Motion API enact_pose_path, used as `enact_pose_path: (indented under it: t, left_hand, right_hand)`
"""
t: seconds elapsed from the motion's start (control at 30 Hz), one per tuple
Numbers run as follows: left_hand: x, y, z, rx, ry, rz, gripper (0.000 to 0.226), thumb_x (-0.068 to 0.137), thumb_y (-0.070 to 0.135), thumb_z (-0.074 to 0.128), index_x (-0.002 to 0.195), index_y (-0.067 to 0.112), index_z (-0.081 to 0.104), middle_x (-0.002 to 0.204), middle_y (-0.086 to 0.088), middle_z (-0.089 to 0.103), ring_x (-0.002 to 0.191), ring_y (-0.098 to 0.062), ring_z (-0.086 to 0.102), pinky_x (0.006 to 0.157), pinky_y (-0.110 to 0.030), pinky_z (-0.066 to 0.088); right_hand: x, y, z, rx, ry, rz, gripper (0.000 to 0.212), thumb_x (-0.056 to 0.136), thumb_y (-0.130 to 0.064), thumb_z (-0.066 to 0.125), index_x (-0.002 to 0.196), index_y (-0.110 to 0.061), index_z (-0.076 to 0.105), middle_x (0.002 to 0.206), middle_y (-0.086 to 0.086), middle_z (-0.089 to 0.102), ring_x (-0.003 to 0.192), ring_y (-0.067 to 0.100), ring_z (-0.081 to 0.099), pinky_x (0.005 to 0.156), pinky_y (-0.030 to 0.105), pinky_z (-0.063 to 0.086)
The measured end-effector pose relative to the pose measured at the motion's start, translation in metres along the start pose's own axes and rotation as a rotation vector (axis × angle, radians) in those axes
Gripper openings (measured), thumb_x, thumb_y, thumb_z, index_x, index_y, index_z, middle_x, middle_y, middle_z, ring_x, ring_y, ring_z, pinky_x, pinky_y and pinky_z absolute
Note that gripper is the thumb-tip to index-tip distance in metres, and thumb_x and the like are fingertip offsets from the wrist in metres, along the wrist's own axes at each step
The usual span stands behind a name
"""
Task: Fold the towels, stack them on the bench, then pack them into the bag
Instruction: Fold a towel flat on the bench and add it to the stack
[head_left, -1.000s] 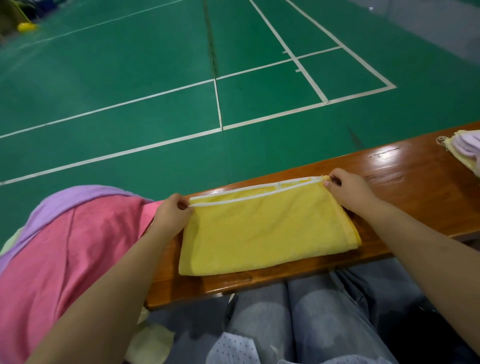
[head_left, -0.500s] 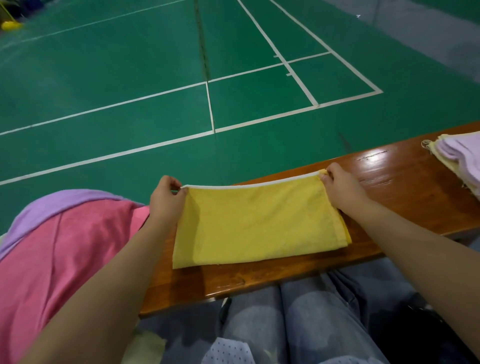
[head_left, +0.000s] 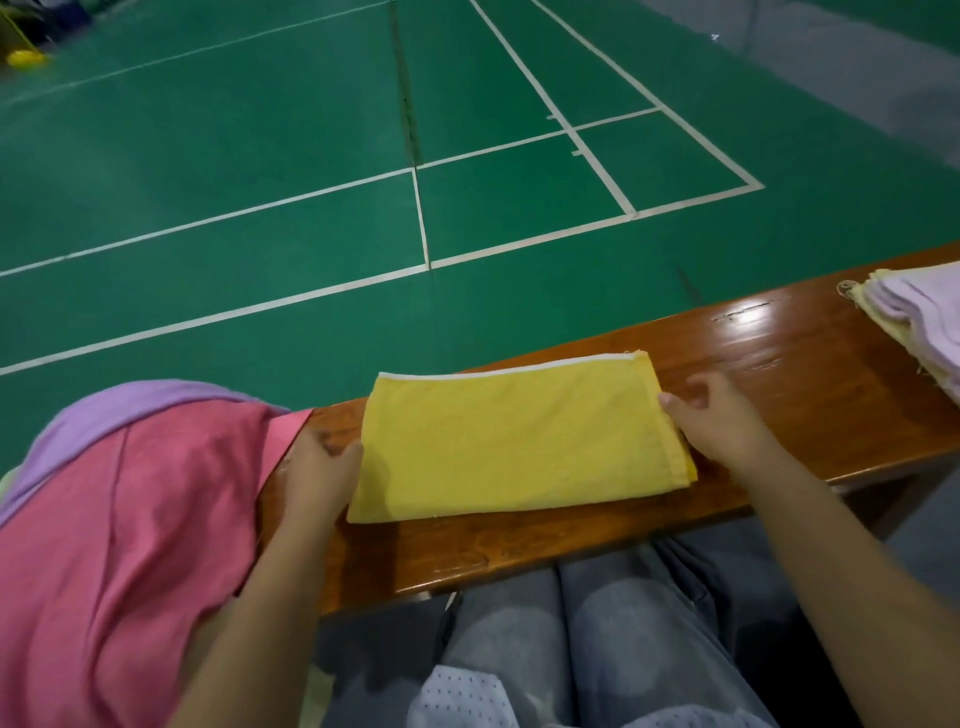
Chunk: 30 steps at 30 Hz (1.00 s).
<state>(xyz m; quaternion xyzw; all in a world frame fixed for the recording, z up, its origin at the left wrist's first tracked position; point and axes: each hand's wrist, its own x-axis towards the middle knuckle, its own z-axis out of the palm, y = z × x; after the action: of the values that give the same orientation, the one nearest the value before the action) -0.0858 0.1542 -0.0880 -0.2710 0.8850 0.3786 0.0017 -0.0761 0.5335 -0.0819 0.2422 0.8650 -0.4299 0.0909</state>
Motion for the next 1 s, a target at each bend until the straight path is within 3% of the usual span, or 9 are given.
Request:
enact_pose_path:
  t: [0.1,0.2,0.33,0.5,0.57,0.7,0.8,0.93,1.0]
  left_hand:
    - [-0.034,-0.031,0.000,-0.009,-0.015,-0.058,0.042,0.091,0.021,0.060,0.130,0.009,0.048,0.114,-0.005,0.057,0.087,-0.018,0.054,0.074,-0.032,0.044]
    - [-0.049,-0.047,0.005,-0.107,-0.035,-0.105,0.034,0.091,0.026,0.060,0.121,0.013,0.055,0.118,-0.009,0.063,0.097,-0.026,0.061,0.087,-0.043,0.052]
    - [-0.044,-0.044,0.004,-0.119,-0.061,-0.124,0.023,0.092,0.027,0.057,0.112,0.016,0.058,0.104,-0.007,0.065,0.088,-0.026,0.064,0.082,-0.048,0.055]
    - [-0.050,-0.037,0.003,-0.217,-0.092,-0.155,0.006,0.096,0.017,0.053,0.090,0.015,0.052,0.094,-0.007,0.061,0.082,-0.019,0.063,0.067,-0.037,0.054]
    - [-0.057,-0.035,0.001,-0.286,-0.086,-0.188,0.014,0.097,0.014,0.052,0.083,0.017,0.047,0.091,-0.008,0.059,0.085,-0.021,0.063,0.071,-0.038,0.055]
    - [-0.078,-0.031,-0.002,-0.403,-0.139,-0.234,0.010,0.093,0.005,0.052,0.086,0.009,0.046,0.089,-0.013,0.059,0.083,-0.024,0.066,0.075,-0.040,0.058]
    - [-0.095,-0.030,0.002,-0.324,-0.194,-0.245,0.012,0.088,0.004,0.056,0.086,0.010,0.045,0.085,-0.015,0.062,0.073,-0.025,0.067,0.070,-0.041,0.059]
    - [-0.115,-0.029,0.004,0.243,-0.097,0.070,0.014,0.084,0.013,0.060,0.089,0.012,0.047,0.092,-0.005,0.055,0.077,-0.019,0.054,0.062,-0.030,0.044]
    - [-0.125,-0.026,0.008,0.367,0.019,0.323,0.017,0.085,0.015,0.061,0.099,0.014,0.051,0.102,0.001,0.046,0.089,-0.015,0.043,0.074,-0.026,0.037]
  right_hand:
    - [-0.041,0.021,-0.001,0.078,-0.084,0.082,0.050,0.093,-0.036,0.056,0.135,-0.012,0.043,0.110,0.009,0.055,0.090,0.022,0.058,0.083,0.043,0.054]
    - [-0.058,0.034,-0.002,0.062,-0.122,0.105,0.048,0.090,-0.034,0.060,0.130,-0.010,0.047,0.094,0.003,0.058,0.080,0.018,0.062,0.076,0.040,0.057]
    - [-0.060,0.026,0.000,0.218,-0.163,0.162,0.049,0.089,-0.026,0.063,0.131,-0.008,0.046,0.089,0.013,0.064,0.070,0.020,0.065,0.056,0.028,0.054]
    - [-0.065,0.013,0.014,0.273,-0.270,0.199,0.043,0.094,-0.024,0.058,0.131,-0.009,0.042,0.085,0.017,0.067,0.063,0.018,0.066,0.043,0.020,0.048]
    - [-0.063,0.014,0.013,0.320,-0.221,0.192,0.038,0.096,-0.021,0.054,0.130,-0.009,0.043,0.091,0.015,0.065,0.068,0.018,0.067,0.045,0.021,0.050]
    - [-0.057,0.023,0.007,0.444,-0.073,0.201,0.039,0.095,-0.015,0.055,0.132,-0.007,0.042,0.111,0.012,0.055,0.087,0.022,0.064,0.066,0.031,0.056]
    - [-0.054,0.033,0.005,0.546,0.036,0.268,0.031,0.092,-0.007,0.059,0.120,-0.002,0.047,0.117,0.017,0.051,0.083,0.020,0.057,0.073,0.034,0.054]
    - [-0.053,0.033,0.005,0.752,0.101,0.308,0.050,0.091,-0.003,0.060,0.135,0.000,0.037,0.131,0.020,0.046,0.092,0.023,0.056,0.083,0.036,0.052]
    - [-0.055,0.029,0.008,0.893,0.066,0.322,0.062,0.088,-0.008,0.065,0.140,0.002,0.032,0.126,0.016,0.050,0.096,0.021,0.056,0.088,0.037,0.051]
